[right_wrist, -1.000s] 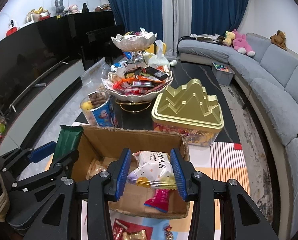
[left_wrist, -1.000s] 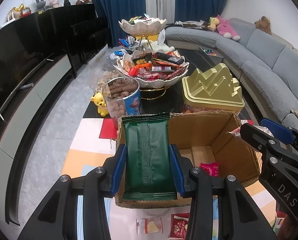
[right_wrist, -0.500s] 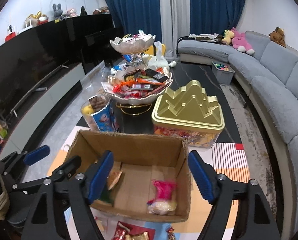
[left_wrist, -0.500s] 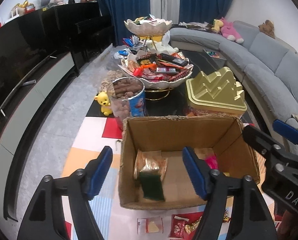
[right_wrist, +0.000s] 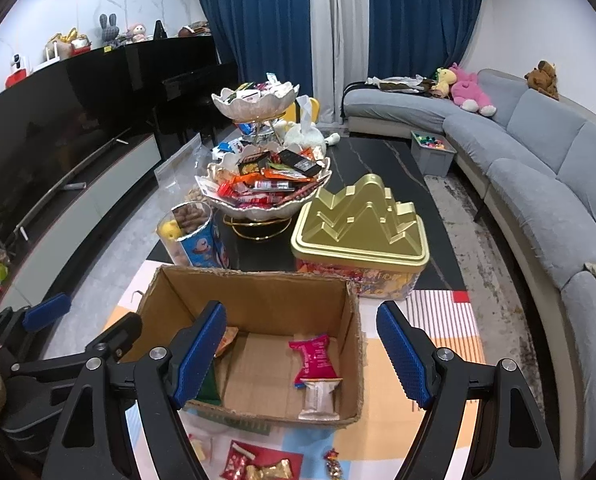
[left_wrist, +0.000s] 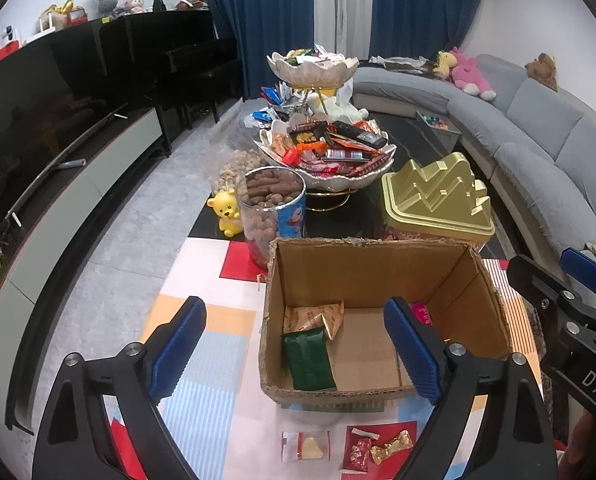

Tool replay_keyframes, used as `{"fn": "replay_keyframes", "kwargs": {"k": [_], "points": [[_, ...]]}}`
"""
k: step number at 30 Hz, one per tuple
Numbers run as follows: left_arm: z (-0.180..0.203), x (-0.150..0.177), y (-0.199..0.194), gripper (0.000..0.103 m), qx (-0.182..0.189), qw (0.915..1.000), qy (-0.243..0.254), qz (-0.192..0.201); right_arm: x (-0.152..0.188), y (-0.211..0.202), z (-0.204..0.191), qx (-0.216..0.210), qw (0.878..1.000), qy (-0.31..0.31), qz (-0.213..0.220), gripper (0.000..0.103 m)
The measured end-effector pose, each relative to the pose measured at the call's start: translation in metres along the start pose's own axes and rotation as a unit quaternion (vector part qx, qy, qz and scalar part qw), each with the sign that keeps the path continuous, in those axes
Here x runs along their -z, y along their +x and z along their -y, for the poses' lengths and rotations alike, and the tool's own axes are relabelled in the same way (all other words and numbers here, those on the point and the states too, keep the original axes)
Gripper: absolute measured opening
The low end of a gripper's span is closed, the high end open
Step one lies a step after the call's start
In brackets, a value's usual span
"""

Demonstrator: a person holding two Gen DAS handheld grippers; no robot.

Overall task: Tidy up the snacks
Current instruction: 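Withdraw both open tools from the box back over the remaining snacks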

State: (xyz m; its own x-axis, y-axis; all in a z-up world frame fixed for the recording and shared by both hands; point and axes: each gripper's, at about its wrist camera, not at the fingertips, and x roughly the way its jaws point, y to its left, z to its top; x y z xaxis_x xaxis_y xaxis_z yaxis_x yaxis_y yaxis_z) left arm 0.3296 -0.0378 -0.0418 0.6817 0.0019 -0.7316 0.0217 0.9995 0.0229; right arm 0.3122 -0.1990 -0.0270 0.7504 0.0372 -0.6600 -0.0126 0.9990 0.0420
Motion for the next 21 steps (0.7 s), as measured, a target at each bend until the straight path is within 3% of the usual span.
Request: {"fn": "replay_keyframes", "kwargs": {"k": [21], "points": [[0.001,0.018,-0.051,0.094,0.002,0.9999,0.001,0.016,0.013,-0.051,0.009,0.011,1.0,0.008,0.026,0.082]]}}
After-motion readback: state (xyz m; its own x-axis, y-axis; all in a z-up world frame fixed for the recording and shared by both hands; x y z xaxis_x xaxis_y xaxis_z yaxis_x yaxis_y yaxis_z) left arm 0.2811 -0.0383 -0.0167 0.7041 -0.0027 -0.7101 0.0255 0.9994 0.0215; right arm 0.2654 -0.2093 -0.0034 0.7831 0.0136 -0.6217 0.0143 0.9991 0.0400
